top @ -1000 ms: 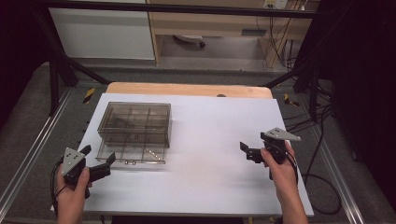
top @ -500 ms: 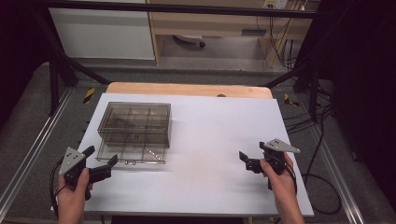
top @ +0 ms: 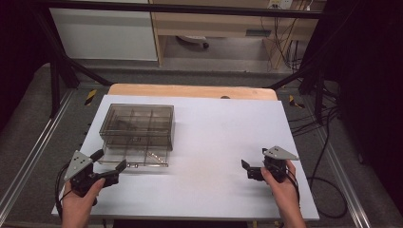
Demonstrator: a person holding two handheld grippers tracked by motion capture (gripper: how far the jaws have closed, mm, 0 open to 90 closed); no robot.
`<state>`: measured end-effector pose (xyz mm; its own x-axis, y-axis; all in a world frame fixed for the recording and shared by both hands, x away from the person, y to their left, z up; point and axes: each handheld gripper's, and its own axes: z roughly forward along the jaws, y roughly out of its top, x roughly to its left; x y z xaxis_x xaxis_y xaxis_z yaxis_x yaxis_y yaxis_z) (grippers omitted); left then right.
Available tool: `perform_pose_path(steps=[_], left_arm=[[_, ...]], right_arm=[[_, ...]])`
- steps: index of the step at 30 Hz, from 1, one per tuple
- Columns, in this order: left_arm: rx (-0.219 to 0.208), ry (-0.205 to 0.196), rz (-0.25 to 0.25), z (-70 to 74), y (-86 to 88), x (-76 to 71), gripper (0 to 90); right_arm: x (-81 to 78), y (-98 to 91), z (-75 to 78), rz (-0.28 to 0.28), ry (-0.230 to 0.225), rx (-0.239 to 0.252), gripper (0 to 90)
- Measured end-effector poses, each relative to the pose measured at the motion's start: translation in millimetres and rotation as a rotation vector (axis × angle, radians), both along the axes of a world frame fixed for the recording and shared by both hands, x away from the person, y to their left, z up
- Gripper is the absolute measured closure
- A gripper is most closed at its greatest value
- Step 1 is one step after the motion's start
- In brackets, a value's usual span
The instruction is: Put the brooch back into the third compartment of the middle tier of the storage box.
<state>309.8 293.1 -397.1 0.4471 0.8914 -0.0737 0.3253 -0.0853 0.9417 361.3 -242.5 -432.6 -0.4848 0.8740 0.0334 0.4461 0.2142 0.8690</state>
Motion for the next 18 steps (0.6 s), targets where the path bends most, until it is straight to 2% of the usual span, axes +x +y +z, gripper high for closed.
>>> perform_pose_path(steps=[4, 10, 18], left_arm=[[0.022, 0.012, -0.023, -0.2, -9.7, -1.4, 7.0], [0.051, 0.025, -0.023, -4.7, -19.3, -0.5, 16.3], [0.055, 0.038, -0.041, -6.3, -22.4, -1.5, 35.8]], right_arm=[[-0.1, -1.7, -0.6, -0.003, 0.001, -0.005, 5.1], [-1.2, -1.5, 0.0, 0.008, 0.002, -0.001, 5.1], [-2.1, -3.4, 0.3, 0.004, 0.002, 0.007, 4.8]])
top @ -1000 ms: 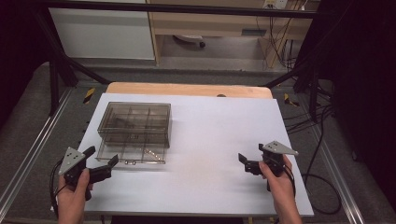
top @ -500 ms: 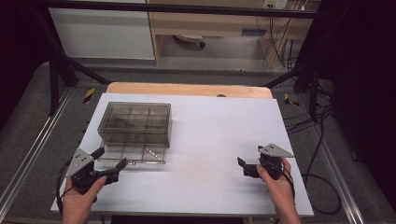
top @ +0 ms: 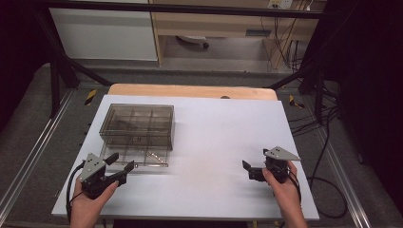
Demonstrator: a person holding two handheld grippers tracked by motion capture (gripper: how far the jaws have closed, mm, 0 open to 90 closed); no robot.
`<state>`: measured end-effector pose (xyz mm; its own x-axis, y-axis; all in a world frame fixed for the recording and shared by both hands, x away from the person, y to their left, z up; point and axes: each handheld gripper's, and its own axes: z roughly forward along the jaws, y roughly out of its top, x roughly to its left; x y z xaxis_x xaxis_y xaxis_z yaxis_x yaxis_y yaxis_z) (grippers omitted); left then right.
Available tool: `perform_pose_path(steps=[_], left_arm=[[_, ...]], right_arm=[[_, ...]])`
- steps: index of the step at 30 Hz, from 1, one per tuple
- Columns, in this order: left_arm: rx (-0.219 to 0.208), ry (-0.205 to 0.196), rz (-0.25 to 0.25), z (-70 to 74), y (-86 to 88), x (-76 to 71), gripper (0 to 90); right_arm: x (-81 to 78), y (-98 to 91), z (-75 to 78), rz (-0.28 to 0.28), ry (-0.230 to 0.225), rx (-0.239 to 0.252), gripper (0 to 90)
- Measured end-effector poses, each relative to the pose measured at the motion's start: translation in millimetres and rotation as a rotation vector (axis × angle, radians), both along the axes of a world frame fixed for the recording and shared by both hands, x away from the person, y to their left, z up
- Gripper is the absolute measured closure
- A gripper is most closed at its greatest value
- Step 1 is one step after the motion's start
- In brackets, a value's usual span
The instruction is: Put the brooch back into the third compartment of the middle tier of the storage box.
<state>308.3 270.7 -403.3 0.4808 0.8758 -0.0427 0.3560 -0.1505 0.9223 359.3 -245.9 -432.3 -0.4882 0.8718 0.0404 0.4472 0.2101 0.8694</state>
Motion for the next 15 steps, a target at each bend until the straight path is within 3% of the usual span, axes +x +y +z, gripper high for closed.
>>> perform_pose_path(steps=[15], left_arm=[[-0.008, 0.051, -0.049, -5.4, -3.2, -0.5, 71.7]], right_arm=[[0.2, 9.2, -2.8, 0.033, 0.034, 0.003, 3.8]])
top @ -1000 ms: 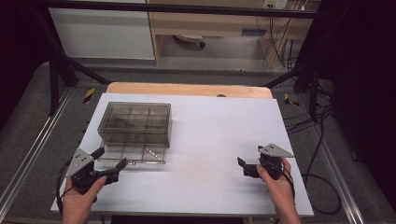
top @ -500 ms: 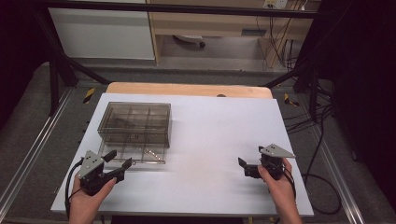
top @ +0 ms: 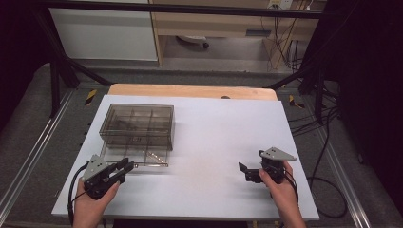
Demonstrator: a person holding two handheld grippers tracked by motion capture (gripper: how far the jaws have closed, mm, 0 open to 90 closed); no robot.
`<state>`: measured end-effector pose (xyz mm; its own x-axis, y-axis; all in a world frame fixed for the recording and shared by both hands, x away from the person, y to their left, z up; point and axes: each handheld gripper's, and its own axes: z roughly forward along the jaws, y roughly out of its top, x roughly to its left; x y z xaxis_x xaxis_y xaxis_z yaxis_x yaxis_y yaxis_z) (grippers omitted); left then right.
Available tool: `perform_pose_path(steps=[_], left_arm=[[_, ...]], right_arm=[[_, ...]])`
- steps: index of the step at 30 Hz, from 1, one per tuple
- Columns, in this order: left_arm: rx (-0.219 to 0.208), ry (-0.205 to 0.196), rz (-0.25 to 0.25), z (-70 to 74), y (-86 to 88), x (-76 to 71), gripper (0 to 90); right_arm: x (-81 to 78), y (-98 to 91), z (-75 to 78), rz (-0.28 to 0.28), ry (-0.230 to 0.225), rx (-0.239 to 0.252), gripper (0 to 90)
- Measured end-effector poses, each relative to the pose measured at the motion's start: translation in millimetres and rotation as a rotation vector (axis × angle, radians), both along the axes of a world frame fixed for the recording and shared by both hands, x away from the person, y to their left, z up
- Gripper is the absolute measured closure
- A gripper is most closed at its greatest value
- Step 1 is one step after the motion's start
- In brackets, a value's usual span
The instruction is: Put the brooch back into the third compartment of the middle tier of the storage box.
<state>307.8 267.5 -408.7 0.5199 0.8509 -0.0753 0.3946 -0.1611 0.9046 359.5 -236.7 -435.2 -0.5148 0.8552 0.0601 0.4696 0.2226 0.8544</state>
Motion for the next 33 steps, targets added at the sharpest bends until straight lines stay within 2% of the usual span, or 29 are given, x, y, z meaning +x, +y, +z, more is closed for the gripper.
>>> perform_pose_path(steps=[2, 5, 9, 11, 14, 24, 29, 33], left_arm=[[-0.001, 0.008, -0.009, -1.3, -0.4, 0.2, 75.8], [0.001, 0.043, -0.029, -5.5, -1.2, 1.8, 81.2], [-0.005, 0.075, -0.031, -6.4, -3.0, 1.5, 87.2], [0.009, 0.085, -0.024, -7.6, -3.7, 1.6, 89.0], [0.020, 0.094, -0.007, -8.6, -3.8, 1.7, 90.0], [0.097, 0.182, 0.035, -18.4, -1.5, 7.1, 90.0], [0.099, 0.211, 0.052, -24.9, 1.9, 11.2, 90.0], [0.080, 0.202, 0.065, -22.8, 6.3, 10.4, 90.0]], right_arm=[[0.2, 1.6, -0.4, 0.008, 0.005, -0.003, 3.9], [0.3, 3.8, -0.8, 0.021, 0.018, 0.000, 4.6], [-0.1, 6.1, -0.7, 0.028, 0.026, 0.002, 4.5], [0.0, 6.5, -0.9, 0.030, 0.029, 0.002, 4.5], [0.1, 6.6, -1.0, 0.030, 0.031, 0.003, 4.5], [1.1, 5.3, -2.0, 0.022, 0.036, 0.002, 4.4], [1.3, 5.4, -2.0, 0.024, 0.038, 0.001, 4.4], [1.0, 4.7, -1.7, 0.022, 0.036, 0.002, 4.4]])
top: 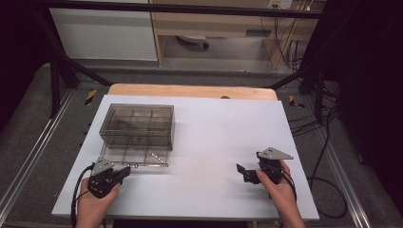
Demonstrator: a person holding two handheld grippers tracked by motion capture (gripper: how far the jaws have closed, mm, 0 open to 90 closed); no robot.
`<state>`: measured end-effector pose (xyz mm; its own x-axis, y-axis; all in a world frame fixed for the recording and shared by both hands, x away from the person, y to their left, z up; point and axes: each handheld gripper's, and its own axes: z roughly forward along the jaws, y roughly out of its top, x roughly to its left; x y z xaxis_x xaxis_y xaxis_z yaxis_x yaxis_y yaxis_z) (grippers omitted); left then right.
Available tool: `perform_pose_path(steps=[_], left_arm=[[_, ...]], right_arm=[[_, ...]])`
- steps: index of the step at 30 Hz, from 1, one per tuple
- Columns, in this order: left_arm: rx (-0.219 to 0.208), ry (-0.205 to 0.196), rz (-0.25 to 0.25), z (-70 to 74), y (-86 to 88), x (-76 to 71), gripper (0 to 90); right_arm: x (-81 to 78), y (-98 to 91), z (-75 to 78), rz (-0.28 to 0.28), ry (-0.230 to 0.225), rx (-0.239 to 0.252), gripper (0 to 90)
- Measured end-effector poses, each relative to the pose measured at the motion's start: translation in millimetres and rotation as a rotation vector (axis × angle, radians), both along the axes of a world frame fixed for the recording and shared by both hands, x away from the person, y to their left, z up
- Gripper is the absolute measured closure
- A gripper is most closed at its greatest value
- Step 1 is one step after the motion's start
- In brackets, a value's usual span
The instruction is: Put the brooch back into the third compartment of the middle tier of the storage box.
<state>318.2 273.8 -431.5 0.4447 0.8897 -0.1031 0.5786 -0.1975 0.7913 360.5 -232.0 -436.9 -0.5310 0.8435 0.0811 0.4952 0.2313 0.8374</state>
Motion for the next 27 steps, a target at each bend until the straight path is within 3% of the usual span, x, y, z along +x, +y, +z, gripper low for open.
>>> perform_pose_path(steps=[4, 15, 22, 27], left_arm=[[-0.007, -0.017, 0.014, 3.0, 5.7, -0.5, 90.0], [0.028, 0.005, 0.040, -4.0, 10.7, 7.5, 90.0], [0.028, -0.007, 0.022, -3.8, 7.5, 9.0, 90.0], [0.025, -0.017, 0.013, -3.5, 6.1, 10.5, 90.0]], right_arm=[[0.3, -0.8, -0.4, -0.002, 0.004, 0.000, 4.4], [0.7, 1.0, -1.2, 0.006, 0.007, -0.007, 4.4], [1.3, 0.8, -1.5, 0.002, 0.003, -0.007, 4.5], [0.5, 0.4, 0.2, 0.007, -0.030, -0.008, 4.5]])
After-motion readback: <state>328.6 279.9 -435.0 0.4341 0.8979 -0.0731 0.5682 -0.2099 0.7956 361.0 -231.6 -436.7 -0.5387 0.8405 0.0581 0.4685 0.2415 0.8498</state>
